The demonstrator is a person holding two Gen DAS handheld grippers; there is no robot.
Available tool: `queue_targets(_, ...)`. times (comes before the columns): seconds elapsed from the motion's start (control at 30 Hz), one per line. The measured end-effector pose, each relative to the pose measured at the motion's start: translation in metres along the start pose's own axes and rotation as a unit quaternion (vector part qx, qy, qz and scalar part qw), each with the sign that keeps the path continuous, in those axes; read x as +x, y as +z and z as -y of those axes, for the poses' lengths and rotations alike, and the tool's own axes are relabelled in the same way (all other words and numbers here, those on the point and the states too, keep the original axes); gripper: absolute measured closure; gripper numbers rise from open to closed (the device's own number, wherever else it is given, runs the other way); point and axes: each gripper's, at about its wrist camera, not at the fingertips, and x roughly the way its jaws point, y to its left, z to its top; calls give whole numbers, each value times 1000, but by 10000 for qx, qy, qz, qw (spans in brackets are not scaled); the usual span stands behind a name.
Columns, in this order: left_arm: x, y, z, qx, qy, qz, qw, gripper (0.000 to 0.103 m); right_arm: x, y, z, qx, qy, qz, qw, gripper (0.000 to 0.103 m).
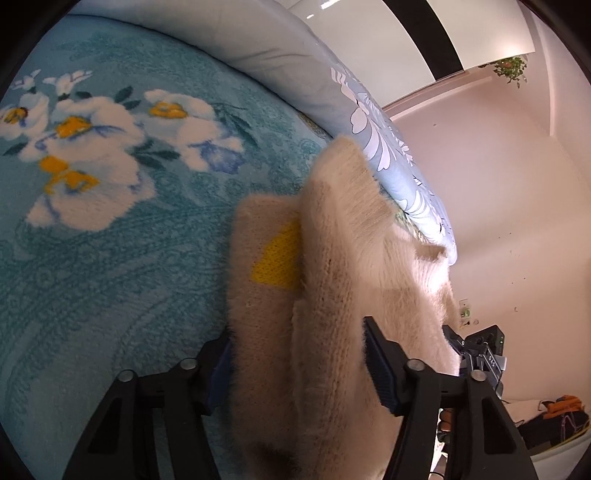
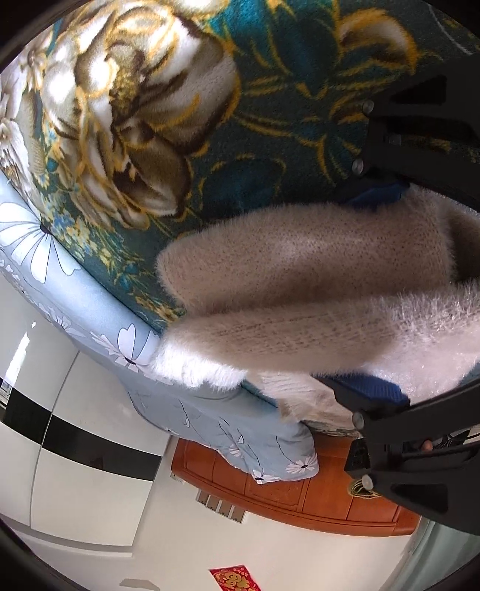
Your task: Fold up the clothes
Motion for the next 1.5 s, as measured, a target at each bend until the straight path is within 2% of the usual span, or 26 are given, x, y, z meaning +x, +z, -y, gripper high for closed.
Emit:
queue_targets(0.2,-16,-6,5,47,-61,41,10000,58,-7,-7,-7,121,-70,114,9998,50)
queue_targets(0.43,-55,-27,3,108,-71,-18,9999,60,-21,-31,-34,-46,-97,-92,9999,57)
queue_targets(0.67,-108,-71,0,174,-116,-41,9998,61,-36,-86,-61,-240,42,-328,9992,58)
queue_targets(0.93,-174,-134,-26,220,-194,-7,9996,61,-49,-154,-86,-447,211,-619,9969,58)
queue_targets(1.03,-191,-157,-35,395,-138,35,9991,61,-51,-180,-91,-501,271,-731,9957,58)
queue_targets(1.2,-188,-177,-51,498,86,-23,9987,60,-48,-210,-83,-461,225,-766,9957,58)
queue_targets(1.3,-186,-187,-62,529,199,84,9984,57,-48,-221,-72,-294,250,-726,9966,58)
queue_targets(1.37,-184,-191,-65,594,191,184,9979,56,-47,-224,-67,-219,223,-728,9969,57)
queue_targets(1.5,-183,-196,-84,214,-126,247,9994,51,-43,-226,-57,-196,160,-703,9972,56)
